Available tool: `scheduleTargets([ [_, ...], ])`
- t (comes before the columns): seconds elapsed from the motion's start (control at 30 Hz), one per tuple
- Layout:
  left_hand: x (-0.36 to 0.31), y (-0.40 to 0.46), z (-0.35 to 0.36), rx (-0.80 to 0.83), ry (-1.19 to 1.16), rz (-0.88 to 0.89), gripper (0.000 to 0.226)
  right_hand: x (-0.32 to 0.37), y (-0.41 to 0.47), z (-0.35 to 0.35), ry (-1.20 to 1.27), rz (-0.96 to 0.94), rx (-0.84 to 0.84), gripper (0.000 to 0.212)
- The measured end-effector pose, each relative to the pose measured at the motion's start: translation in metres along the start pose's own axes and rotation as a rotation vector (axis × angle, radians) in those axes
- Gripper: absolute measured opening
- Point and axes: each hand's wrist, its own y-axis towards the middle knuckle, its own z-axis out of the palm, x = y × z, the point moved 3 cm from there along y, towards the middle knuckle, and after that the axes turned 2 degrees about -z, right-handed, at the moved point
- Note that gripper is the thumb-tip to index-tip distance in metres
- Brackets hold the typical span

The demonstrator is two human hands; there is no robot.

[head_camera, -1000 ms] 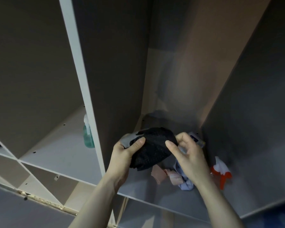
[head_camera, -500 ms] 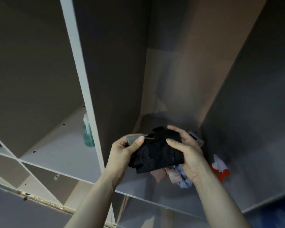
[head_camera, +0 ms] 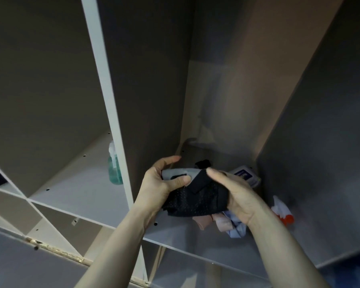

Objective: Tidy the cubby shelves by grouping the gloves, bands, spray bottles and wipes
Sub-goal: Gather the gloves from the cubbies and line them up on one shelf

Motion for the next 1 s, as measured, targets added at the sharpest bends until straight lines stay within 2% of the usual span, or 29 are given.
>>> scheduleTargets([
  [0.1,0.005,0.006,-0.001,-0.027,-0.059,-0.042,0.050,0.000,0.006,-0.005,-0.043,-0.011,-0.098,0.040],
  [0.17,0.014,0.007,0.000,0.015,-0.351,-0.170,0.047,0.002,0.010,-0.009,0.038,-0.048,-0.171,0.032],
  [0.23,0.023,0.005,0.005,0.108,-0.614,-0.240,0.061,-0.001,0.014,-0.010,0.142,-0.048,-0.242,0.034],
  [0.27,0.026,0.002,0.009,0.136,-0.659,-0.249,0.068,-0.005,0.016,-0.008,0.197,-0.027,-0.263,0.034],
  [0.37,0.038,-0.007,0.021,0.104,-0.557,-0.247,0.063,-0.020,0.018,0.009,0.350,0.019,-0.236,0.041],
  [0.47,0.045,-0.002,0.025,-0.083,-0.360,-0.139,0.039,-0.031,0.018,0.022,0.384,-0.025,-0.268,0.044],
  [0.53,0.043,0.004,0.019,-0.233,-0.160,-0.054,0.032,-0.034,0.018,0.024,0.279,-0.050,-0.318,0.028],
  [0.6,0.040,0.012,0.014,-0.284,-0.056,-0.013,0.032,-0.034,0.021,0.022,0.129,-0.101,-0.355,0.012],
  [0.67,0.038,0.021,0.009,-0.289,-0.008,-0.003,0.039,-0.034,0.026,0.017,0.095,-0.146,-0.383,0.022],
  [0.8,0.047,0.034,0.007,-0.193,-0.019,-0.001,0.083,-0.036,0.037,0.008,0.059,-0.191,-0.407,0.024],
  [0.83,0.050,0.034,0.008,-0.157,-0.016,0.002,0.082,-0.038,0.041,0.005,0.023,-0.207,-0.408,0.023],
  [0.9,0.052,0.036,0.008,-0.128,0.043,-0.001,0.065,-0.042,0.052,0.002,-0.057,-0.235,-0.352,0.019],
  [1.0,0.055,0.040,0.001,-0.195,0.085,-0.037,0.049,-0.042,0.081,-0.014,-0.261,-0.305,-0.278,0.013],
])
